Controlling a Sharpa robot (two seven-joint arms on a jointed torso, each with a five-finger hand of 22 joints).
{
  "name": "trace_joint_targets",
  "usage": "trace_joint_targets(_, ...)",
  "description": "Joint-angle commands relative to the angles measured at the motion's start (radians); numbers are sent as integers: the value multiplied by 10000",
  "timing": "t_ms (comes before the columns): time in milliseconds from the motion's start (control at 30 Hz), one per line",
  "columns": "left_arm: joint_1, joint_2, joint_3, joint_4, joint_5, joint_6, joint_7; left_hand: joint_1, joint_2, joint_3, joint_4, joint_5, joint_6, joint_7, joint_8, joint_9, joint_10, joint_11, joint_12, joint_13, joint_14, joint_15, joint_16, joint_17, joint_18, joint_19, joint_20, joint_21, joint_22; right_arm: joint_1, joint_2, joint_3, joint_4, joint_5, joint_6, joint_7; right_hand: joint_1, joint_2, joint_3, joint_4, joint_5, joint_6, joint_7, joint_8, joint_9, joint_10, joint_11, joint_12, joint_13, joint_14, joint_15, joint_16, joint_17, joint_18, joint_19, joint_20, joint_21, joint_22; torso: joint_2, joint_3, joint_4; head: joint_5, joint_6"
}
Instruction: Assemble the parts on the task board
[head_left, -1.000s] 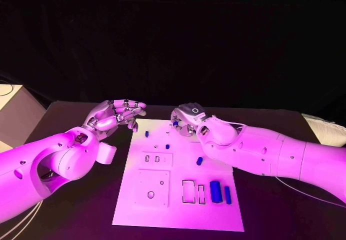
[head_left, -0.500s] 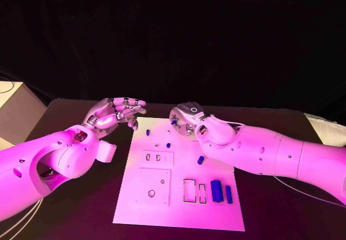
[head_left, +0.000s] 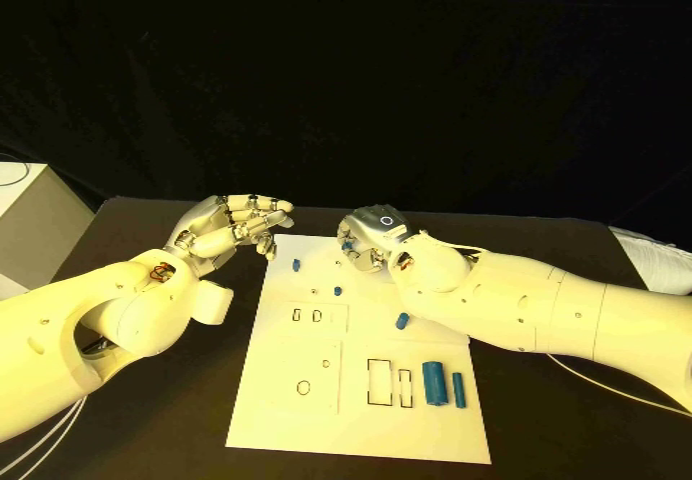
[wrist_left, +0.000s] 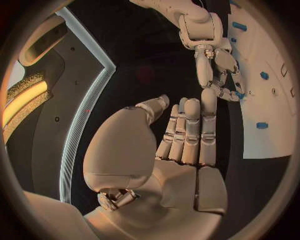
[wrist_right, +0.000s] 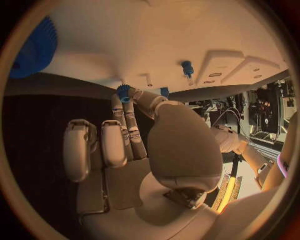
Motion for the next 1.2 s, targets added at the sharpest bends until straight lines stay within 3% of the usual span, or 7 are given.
trace_joint_targets(33,6,14,12,26,-49,140,23,-31,9,27,-35,-6,-59,-25,32,10,-76,-18,31,10,-56,38,-12,-9,69,-92,2,13,9,-11,27,0,-7,-148,70,-11,211,220,19,-62,52,-61,27,11,12,374,-325,33,276,219,-81,52,18,38,24,-66,63,9,17,-2,9,2,-5)
trace_joint_targets(700,7,61,26,4,-103,173,-7,-28,6,30,-36,-8,-67,-23,49,16,-96,-14,45,14,-53,40,-2,-6,70,-105,6,29,17,-13,119,0,-155,-147,133,-5,184,208,33,-68,51,-118,47,-11,22,325,-304,4,285,209,-66,42,-10,42,13,-58,44,-11,43,-18,10,51,-7)
trace_joint_targets(900,5,109,27,-51,-118,187,-11,-27,5,31,-36,-9,-73,-23,59,20,-111,-12,54,16,-63,42,-8,-23,71,-114,9,39,22,-12,128,0,-191,-149,111,-18,175,206,49,-74,51,-160,61,-30,26,287,-290,-13,288,205,-56,41,-15,45,4,-51,30,-27,49,-37,-18,39,-13)
trace_joint_targets(1033,5,119,28,-66,-122,190,-9,-27,5,31,-36,-9,-73,-23,59,20,-111,-12,54,16,-63,42,-8,-23,71,-114,9,39,22,-11,138,0,-191,-152,92,-16,175,206,49,-74,51,-160,61,-30,26,287,-290,-13,288,205,-56,41,-15,45,4,-51,30,-27,40,-20,-6,42,-21)
trace_joint_targets(1200,5,114,28,-67,-123,187,-11,-27,5,31,-36,-9,-73,-23,59,20,-111,-12,54,16,-63,42,-8,-23,71,-114,9,39,22,-9,144,1,-195,-149,158,19,163,192,52,-79,40,-185,70,-41,29,261,-279,-21,290,203,-47,43,-15,42,7,-45,35,-16,41,-29,6,28,-37)
